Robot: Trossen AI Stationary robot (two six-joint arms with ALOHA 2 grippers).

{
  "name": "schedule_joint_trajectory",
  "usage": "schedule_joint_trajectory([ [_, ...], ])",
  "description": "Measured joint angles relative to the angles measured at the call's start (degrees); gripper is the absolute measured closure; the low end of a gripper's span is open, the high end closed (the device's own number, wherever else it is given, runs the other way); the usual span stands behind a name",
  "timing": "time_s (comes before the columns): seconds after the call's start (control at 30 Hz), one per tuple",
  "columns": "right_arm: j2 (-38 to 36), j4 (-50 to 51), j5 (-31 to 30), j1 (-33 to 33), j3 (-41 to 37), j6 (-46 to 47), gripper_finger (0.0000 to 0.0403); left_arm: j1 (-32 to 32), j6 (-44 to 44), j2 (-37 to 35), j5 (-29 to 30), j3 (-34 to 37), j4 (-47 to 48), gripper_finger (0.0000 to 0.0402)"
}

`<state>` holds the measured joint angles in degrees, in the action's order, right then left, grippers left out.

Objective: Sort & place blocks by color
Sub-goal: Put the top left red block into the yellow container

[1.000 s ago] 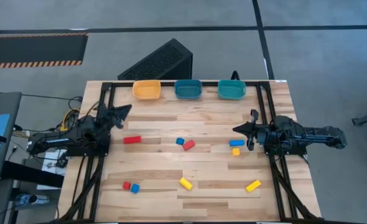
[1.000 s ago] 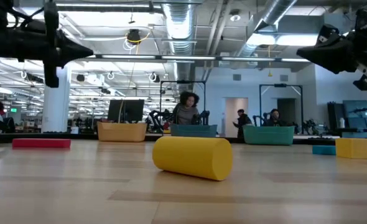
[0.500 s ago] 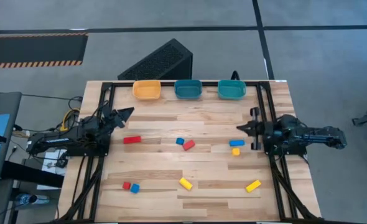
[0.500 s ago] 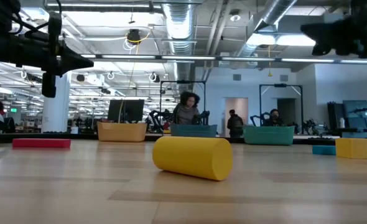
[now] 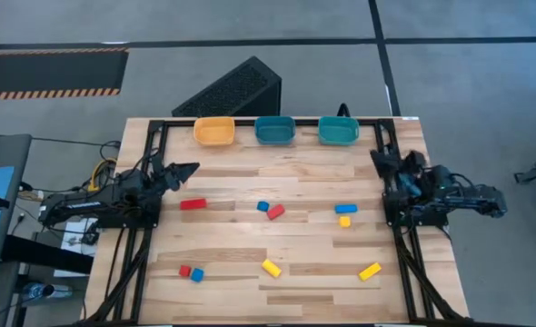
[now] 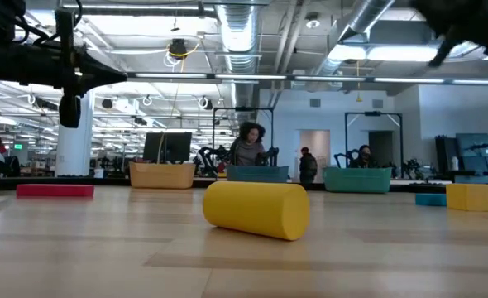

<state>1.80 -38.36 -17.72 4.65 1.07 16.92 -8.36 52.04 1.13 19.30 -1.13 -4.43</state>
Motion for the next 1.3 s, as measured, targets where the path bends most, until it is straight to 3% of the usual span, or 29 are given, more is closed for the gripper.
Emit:
schedule_joint_trajectory([
  [0.1,1.39,9.99,-12.1,0.04,0.52,16.54,0.0396,-0.02,1.15,0.0,-0.19,-0.02,-0.1,0.0401],
  [0.23,4.16,20.93,-10.53,-0.05,0.75,35.6,0.0396,-0.04,1.04,0.0,-2.52,-0.04,-0.28,0.0387],
  [0.3,6.19,21.05,-7.21,-0.61,0.67,40.61,0.0395,-0.04,1.79,0.0,-3.61,-0.04,-2.21,0.0371],
  [0.4,9.41,13.21,-4.37,-2.76,0.69,41.11,0.0388,-0.04,0.83,-0.02,-5.83,-0.08,-7.54,0.0342],
  [0.6,17.81,-5.41,-9.96,-6.87,2.29,33.89,0.0376,-0.04,-3.24,0.0,-10.22,-0.15,-9.79,0.0293],
  [0.8,29.12,-5.47,-10.94,-10.64,10.28,30.16,0.0375,-0.04,-6.57,0.02,-10.87,-0.15,-7.54,0.0278],
  [0.93,39.07,-5.28,-10.91,-11.87,15.65,24.84,0.0372,-0.02,-9.89,0.02,-7.44,-0.15,-9.46,0.0278],
  [1.13,49.25,-5.37,-11.27,-7.32,22.37,19.76,0.0363,-0.04,-12.73,1.68,-0.15,-2.62,-8.38,0.0277],
  [1.3,51.41,-2.57,-4.01,0.67,23.73,20.83,0.0337,-0.04,-13.14,8.78,0.71,-5.26,-7.8,0.0259],
])
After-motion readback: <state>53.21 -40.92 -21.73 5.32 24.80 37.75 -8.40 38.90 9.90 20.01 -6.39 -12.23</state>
